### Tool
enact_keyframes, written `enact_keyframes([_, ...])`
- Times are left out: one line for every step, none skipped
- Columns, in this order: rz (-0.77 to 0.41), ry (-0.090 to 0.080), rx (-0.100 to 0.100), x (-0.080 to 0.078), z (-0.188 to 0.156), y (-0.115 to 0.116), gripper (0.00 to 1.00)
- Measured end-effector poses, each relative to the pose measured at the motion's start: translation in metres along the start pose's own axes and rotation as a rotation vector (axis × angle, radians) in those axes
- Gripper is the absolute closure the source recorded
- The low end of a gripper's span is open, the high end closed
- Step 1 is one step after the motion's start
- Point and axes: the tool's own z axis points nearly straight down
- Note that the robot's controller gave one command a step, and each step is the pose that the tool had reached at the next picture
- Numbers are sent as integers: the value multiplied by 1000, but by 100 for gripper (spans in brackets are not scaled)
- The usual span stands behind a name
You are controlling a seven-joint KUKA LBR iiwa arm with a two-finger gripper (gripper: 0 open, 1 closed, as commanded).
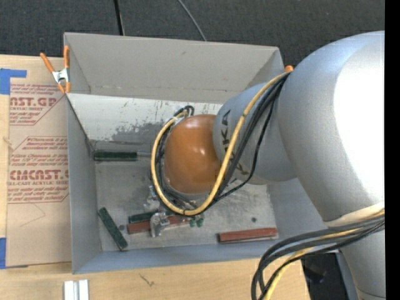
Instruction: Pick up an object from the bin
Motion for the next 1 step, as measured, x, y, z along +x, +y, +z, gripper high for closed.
enact_keyframes([0, 0, 0, 0, 0, 0, 100])
